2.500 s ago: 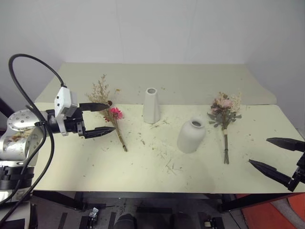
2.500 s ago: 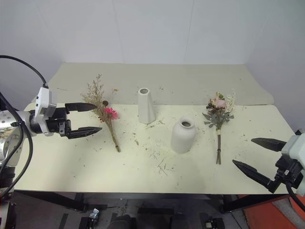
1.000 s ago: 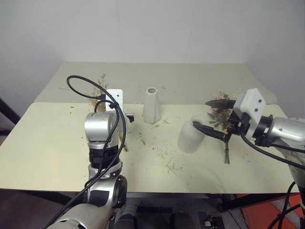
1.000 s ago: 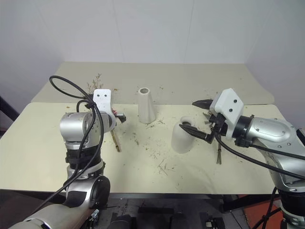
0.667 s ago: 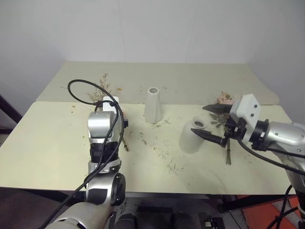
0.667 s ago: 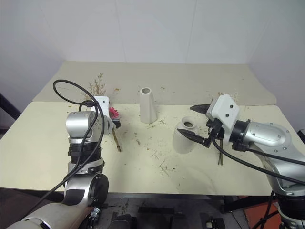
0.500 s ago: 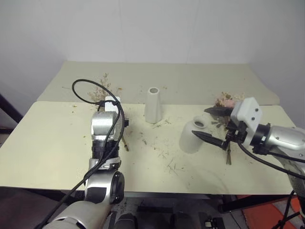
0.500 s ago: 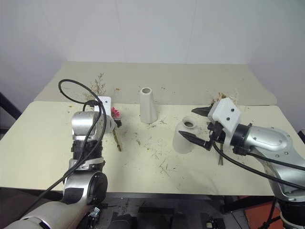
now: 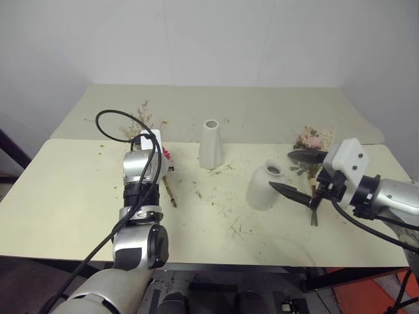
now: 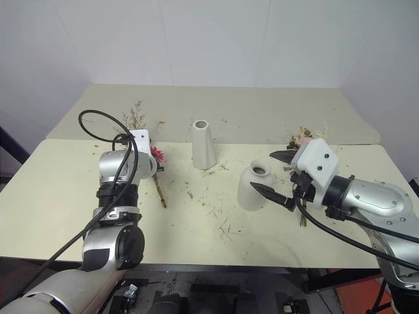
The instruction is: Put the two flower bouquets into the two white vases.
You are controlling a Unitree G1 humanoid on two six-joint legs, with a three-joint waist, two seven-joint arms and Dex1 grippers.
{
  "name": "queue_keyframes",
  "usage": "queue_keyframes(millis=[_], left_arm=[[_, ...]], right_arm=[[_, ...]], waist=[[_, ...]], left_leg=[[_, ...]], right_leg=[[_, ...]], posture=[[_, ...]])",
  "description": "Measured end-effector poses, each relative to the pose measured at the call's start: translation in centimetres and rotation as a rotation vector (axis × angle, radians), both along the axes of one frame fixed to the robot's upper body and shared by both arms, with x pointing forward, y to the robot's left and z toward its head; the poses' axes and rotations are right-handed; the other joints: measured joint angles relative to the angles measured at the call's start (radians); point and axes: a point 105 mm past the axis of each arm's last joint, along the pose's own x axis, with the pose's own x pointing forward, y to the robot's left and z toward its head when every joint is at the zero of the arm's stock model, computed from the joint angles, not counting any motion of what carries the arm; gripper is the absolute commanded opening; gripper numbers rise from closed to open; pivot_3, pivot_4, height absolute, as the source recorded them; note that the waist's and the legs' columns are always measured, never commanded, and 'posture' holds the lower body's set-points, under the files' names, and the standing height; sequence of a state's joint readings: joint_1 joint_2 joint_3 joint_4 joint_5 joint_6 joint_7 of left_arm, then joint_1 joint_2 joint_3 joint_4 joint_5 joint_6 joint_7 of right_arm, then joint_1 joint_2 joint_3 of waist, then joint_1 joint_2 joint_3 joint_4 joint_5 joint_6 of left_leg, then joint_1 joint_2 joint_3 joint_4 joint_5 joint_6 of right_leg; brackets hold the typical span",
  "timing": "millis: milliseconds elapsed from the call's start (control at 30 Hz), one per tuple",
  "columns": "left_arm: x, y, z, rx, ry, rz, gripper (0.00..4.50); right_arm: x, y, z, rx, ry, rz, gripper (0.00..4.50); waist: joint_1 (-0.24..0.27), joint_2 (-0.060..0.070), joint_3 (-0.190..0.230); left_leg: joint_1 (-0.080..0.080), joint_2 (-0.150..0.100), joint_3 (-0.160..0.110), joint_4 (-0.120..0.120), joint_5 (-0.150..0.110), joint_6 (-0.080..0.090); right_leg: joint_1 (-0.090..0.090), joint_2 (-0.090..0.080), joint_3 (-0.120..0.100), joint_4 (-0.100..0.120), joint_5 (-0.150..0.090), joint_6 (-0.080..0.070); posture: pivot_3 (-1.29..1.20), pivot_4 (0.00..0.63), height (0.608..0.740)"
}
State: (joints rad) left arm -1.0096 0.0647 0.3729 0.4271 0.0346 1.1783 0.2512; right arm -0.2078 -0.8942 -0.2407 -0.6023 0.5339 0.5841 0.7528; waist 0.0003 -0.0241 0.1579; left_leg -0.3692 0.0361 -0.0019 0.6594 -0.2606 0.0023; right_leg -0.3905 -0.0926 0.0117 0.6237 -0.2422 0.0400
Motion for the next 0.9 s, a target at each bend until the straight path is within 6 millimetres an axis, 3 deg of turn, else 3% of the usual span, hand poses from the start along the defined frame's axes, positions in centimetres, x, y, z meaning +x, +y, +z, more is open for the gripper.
queue_keyframes(millis=[100, 200, 367, 467, 600, 700, 767, 900], left_arm=[[0.1, -0.2, 0.1, -0.011, -0.014, -0.007, 0.04], [0.4, -0.4, 0.7, -0.025, -0.051, -0.019, 0.01], [1.7, -0.4, 4.8, -0.081, -0.285, -0.038, 0.01], [2.9, 0.7, 8.8, -0.137, -0.499, -0.035, 0.01], [4.4, 2.5, 17.0, -0.325, -0.902, -0.043, 0.01], [4.1, 1.8, 21.3, -0.552, -1.184, -0.154, 0.01], [3.8, 0.9, 21.8, -0.654, -1.293, -0.247, 0.01], [3.8, -1.3, 19.7, -0.762, -1.359, -0.375, 0.01]], right_arm=[[0.0, 0.0, 0.0, 0.0, 0.0, 0.0, 4.5], [0.0, 0.0, 0.0, 0.0, 0.0, 0.001, 4.5], [0.0, -0.1, 0.1, 0.001, -0.001, -0.003, 4.5], [-0.1, -0.4, -0.2, 0.003, 0.009, -0.016, 4.5], [-0.2, -0.5, -0.3, 0.01, 0.002, -0.032, 4.5], [-0.2, -0.3, -0.2, 0.029, -0.012, -0.043, 4.5], [-0.3, -0.3, -0.1, 0.044, -0.025, -0.056, 4.5], [-0.8, -0.5, -0.1, 0.069, -0.047, -0.097, 4.5]], waist=[[0.0, 0.0, 0.0], [0.0, 0.0, 0.0], [0.0, 0.0, 0.0], [0.0, 0.0, 0.0], [0.003, 0.0, 0.0], [0.008, 0.0, 0.0], [0.011, 0.0, 0.0], [0.011, 0.0, 0.0]], left_leg=[[0.0, 0.0, 0.0, 0.0, 0.0, 0.0], [0.0, 0.0, 0.0, 0.0, 0.0, 0.0], [0.0, 0.0, 0.0, 0.0, 0.0, -0.001], [0.0, 0.0, 0.0, 0.0, 0.0, -0.001], [0.0, 0.0, 0.0, 0.0, 0.0, -0.001], [-0.001, -0.001, 0.001, 0.0, 0.0, -0.001], [-0.001, -0.001, 0.001, 0.0, 0.0, -0.001], [-0.002, -0.001, 0.001, 0.001, 0.0, -0.001]], right_leg=[[0.0, 0.0, 0.0, 0.0, 0.0, 0.0], [0.0, 0.0, 0.0, 0.0, 0.0, 0.0], [0.0, 0.0, 0.0, 0.0, 0.0, 0.0], [0.0, 0.0, 0.0, 0.0, 0.0, 0.0], [0.0, 0.0, -0.001, -0.001, 0.0, 0.0], [0.001, -0.001, -0.001, -0.002, 0.0, 0.0], [0.001, -0.001, -0.002, -0.002, 0.0, 0.0], [0.001, -0.001, -0.002, -0.002, 0.0, 0.001]], posture=[[0.0, 0.15, 0.74], [0.0, 0.15, 0.74], [0.0, 0.15, 0.74], [0.0, 0.15, 0.74], [0.0, 0.15, 0.74], [0.0, 0.15, 0.74], [0.0, 0.15, 0.74], [0.0, 0.15, 0.74]])
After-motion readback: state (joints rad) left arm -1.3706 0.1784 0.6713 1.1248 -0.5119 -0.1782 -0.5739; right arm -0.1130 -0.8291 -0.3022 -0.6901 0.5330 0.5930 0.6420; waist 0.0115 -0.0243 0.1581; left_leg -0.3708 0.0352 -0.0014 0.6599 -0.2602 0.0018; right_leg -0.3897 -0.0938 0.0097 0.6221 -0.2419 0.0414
